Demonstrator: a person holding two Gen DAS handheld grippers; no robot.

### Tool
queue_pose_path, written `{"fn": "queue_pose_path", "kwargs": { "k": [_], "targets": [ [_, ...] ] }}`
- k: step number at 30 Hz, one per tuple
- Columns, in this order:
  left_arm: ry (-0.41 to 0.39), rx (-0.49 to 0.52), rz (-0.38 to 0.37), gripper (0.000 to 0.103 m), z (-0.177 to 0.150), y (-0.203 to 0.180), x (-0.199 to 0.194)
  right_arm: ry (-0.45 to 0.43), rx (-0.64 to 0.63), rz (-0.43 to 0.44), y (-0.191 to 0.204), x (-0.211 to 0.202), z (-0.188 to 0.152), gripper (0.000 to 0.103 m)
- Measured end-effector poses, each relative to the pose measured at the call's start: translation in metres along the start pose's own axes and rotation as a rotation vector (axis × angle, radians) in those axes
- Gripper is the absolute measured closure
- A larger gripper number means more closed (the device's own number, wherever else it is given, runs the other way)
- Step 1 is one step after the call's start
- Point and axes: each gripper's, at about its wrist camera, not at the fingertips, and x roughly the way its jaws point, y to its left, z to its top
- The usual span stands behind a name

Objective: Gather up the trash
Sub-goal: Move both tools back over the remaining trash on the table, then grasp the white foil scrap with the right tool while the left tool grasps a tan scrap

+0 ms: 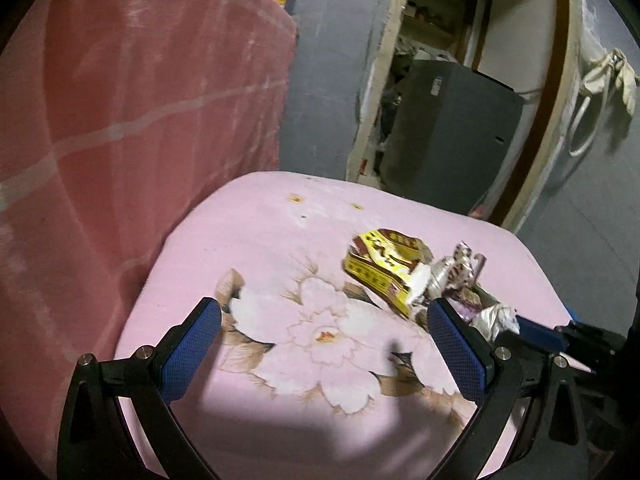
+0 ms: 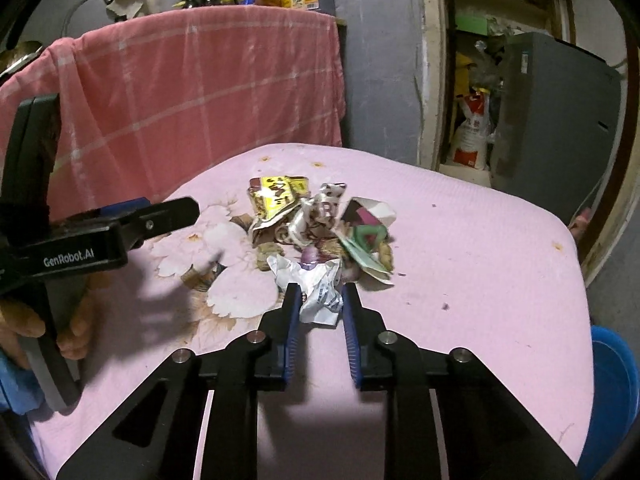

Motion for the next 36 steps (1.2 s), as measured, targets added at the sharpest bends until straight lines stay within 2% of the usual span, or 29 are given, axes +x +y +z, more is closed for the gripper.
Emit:
{"fn": "queue_pose_path", "kwargs": {
  "k": [11, 13, 15, 18, 22, 25, 27, 33, 36],
  "targets": [
    [0.097, 0.098, -0.076, 0.003, -0.006, -0.031, 0.019, -0.018, 0.108, -0.074, -0.042, -0.013, -0.01, 0.086],
    [0.115, 0.12, -0.09, 0.006, -0.007, -0.038, 0.024, -0.027, 0.126, -0.082, -0.047, -0.015, -0.011, 0.086],
    [0.134, 0.14, -0.102, 0.016, -0.008, -0.045, 0.03, -0.03, 0.138, -0.086, -0.05, -0.015, -0.011, 0.086],
    [0.159, 0.149, -0.115, 0.027, -0.007, -0.054, 0.038, -0.033, 0.147, -0.086, -0.054, -0.017, -0.013, 0.086],
    [0.169, 0.139, -0.133, 0.032, -0.002, -0.059, 0.047, -0.037, 0.15, -0.082, -0.054, -0.016, -0.013, 0.086],
    [0.184, 0.138, -0.139, 0.045, 0.003, -0.064, 0.051, -0.041, 0.158, -0.08, -0.055, -0.017, -0.013, 0.086],
    [0.2, 0.14, -0.154, 0.058, 0.005, -0.065, 0.057, -0.044, 0.163, -0.078, -0.056, -0.018, -0.014, 0.086],
    [0.217, 0.168, -0.151, 0.08, 0.004, -0.07, 0.06, -0.045, 0.17, -0.074, -0.06, -0.021, -0.016, 0.086],
    [0.219, 0.18, -0.143, 0.087, 0.0, -0.072, 0.058, -0.046, 0.169, -0.072, -0.061, -0.021, -0.017, 0.086]
  ]
}}
